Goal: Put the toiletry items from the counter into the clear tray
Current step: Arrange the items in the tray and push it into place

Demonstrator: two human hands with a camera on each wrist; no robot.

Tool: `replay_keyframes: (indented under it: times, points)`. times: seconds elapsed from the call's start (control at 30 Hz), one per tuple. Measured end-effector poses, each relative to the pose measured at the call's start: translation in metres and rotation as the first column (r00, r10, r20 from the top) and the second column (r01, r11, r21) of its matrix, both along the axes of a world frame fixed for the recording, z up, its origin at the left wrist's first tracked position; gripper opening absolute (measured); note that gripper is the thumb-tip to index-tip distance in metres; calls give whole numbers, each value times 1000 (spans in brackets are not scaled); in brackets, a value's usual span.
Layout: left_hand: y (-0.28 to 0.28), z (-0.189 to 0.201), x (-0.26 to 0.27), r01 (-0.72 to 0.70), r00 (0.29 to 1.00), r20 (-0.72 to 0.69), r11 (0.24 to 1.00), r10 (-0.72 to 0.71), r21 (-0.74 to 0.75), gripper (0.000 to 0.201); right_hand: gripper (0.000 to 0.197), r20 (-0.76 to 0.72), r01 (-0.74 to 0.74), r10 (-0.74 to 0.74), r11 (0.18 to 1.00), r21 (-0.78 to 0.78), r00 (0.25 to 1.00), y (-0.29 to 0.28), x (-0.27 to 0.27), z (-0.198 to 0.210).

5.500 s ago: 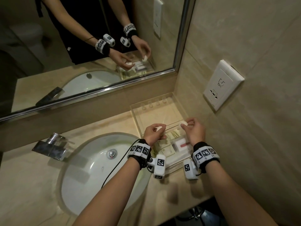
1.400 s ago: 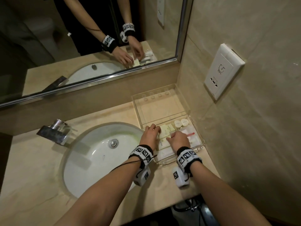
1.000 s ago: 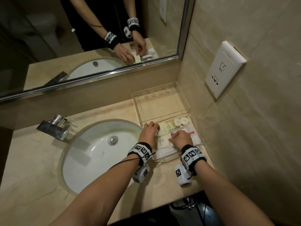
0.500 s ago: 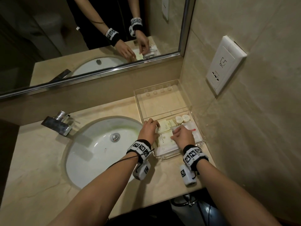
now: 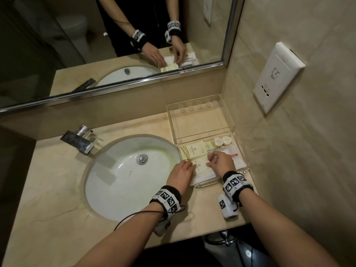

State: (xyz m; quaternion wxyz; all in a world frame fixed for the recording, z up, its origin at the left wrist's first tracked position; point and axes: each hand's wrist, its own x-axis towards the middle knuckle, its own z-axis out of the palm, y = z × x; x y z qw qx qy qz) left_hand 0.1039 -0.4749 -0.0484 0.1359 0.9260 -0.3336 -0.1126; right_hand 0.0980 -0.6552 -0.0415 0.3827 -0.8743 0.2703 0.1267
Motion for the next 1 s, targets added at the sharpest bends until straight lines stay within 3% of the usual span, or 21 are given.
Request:
replay_keyframes:
  times: [0.07, 0.17, 0.27, 0.4, 0.6, 0.77, 0.9, 1.0]
  points:
    - [1, 0, 0, -20, 1000, 19, 1000, 20, -21, 36, 20, -5, -4, 4, 1000, -17, 1000, -2, 1, -1]
    - [1, 6, 5, -69, 996, 59, 997, 70, -27, 27, 20, 14, 12, -11, 999, -35, 1000, -4, 2, 0]
    - [0, 9, 13, -84, 996, 44, 996, 83, 9, 46, 20, 26, 4, -3, 999, -40, 1000, -6, 1, 1]
    - [1, 4, 19, -12, 999, -34, 989, 17, 147, 51, 21, 77, 4, -2, 1000, -27, 997, -13, -6, 2]
    - [-11, 16, 14, 82, 997, 3, 997, -82, 4, 53, 19, 195, 32, -22, 998, -52, 981, -33, -24, 1]
    - [-19, 21, 2, 193, 978, -103, 977, -183, 94, 51, 32, 233, -39, 48, 998, -42, 971, -39, -47, -2]
    - [-21, 21, 0, 180, 980, -106, 977, -168, 112, 49, 35, 214, -44, 72, 990, -134, 974, -40, -50, -3]
    - [-25, 19, 2, 175, 982, -87, 982, -168, 74, 46, 29, 150, -29, 80, 948, -318, 985, -42, -50, -3]
